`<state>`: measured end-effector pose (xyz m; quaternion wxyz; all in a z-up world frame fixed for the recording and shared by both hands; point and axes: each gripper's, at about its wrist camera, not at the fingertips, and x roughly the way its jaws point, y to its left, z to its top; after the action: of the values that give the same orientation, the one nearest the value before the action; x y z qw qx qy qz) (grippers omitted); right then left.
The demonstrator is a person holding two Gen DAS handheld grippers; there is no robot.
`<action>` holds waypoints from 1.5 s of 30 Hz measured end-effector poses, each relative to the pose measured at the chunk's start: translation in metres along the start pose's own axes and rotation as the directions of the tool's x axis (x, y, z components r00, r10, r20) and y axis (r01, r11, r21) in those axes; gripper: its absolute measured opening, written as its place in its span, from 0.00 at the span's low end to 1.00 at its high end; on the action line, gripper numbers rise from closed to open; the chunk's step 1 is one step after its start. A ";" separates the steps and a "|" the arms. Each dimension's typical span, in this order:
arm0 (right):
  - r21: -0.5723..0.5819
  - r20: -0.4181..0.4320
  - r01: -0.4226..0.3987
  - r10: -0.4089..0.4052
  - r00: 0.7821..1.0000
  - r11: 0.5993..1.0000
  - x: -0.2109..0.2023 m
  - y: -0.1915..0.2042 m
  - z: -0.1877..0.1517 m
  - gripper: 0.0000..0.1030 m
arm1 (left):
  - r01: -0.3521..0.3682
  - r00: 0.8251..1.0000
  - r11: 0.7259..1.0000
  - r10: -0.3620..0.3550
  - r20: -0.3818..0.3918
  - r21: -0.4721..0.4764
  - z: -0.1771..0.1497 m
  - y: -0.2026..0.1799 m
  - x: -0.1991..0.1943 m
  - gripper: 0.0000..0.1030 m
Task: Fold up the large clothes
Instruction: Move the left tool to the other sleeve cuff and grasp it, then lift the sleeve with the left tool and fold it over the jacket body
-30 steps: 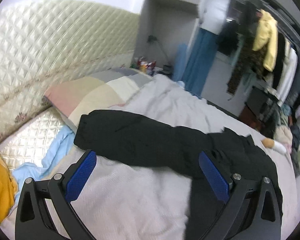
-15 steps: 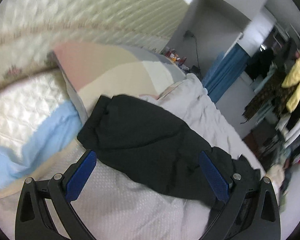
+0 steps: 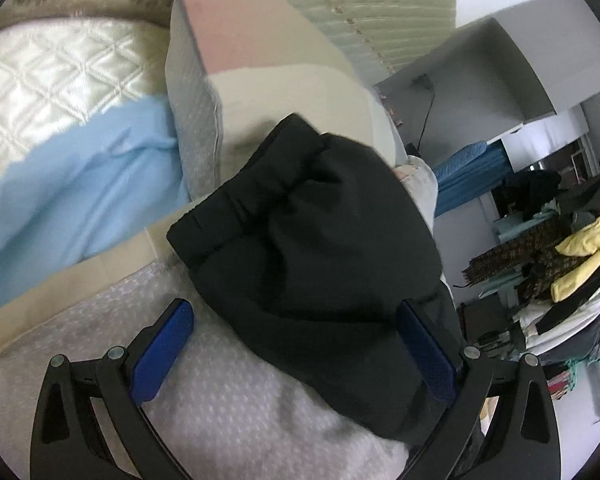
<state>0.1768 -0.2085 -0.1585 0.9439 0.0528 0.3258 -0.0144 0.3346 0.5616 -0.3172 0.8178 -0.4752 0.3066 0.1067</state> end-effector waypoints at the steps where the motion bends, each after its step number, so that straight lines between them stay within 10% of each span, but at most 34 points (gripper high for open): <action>1: -0.002 -0.005 0.004 -0.004 1.000 1.000 0.002 0.002 0.000 1.00 | -0.005 1.000 1.000 0.005 0.019 -0.015 0.000 0.002 0.003 0.98; 9: 0.008 -0.030 0.036 -0.035 0.999 0.999 0.016 0.007 0.001 1.00 | 0.056 0.993 0.992 -0.044 0.108 -0.110 0.001 0.002 0.030 0.90; 12: 0.023 -0.032 0.057 -0.056 0.998 0.998 0.018 0.005 0.002 1.00 | 0.076 0.990 0.990 -0.061 0.128 -0.116 0.004 -0.006 0.032 0.72; 14: 0.031 -0.033 0.059 -0.058 0.998 0.998 0.018 0.004 0.004 1.00 | 0.102 0.991 0.990 -0.091 0.102 -0.100 0.006 -0.013 0.032 0.43; 17: 0.025 -0.032 0.063 -0.062 0.998 0.998 0.019 0.006 0.004 1.00 | 0.167 0.985 0.983 -0.163 0.057 -0.079 0.013 -0.027 0.027 0.27; 22: 0.026 -0.020 0.058 -0.058 0.998 0.998 0.015 0.004 0.005 1.00 | 0.061 0.996 0.996 -0.065 0.063 0.058 0.026 -0.066 -0.004 0.11; 31: -0.022 0.045 0.036 -0.035 0.998 0.999 -0.007 0.003 0.005 1.00 | -0.070 0.986 0.984 0.044 0.161 0.162 0.024 -0.141 -0.074 0.06; 45: -0.047 0.112 -0.008 0.014 0.994 0.999 -0.037 -0.012 -0.001 1.00 | -0.070 0.972 0.913 -0.028 0.232 0.402 -0.019 -0.282 -0.166 0.06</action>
<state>0.1465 -0.2208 -0.1376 0.9618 0.0317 0.2720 -0.0045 0.3271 0.4165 -0.0231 0.9279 -0.2751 0.2291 0.1042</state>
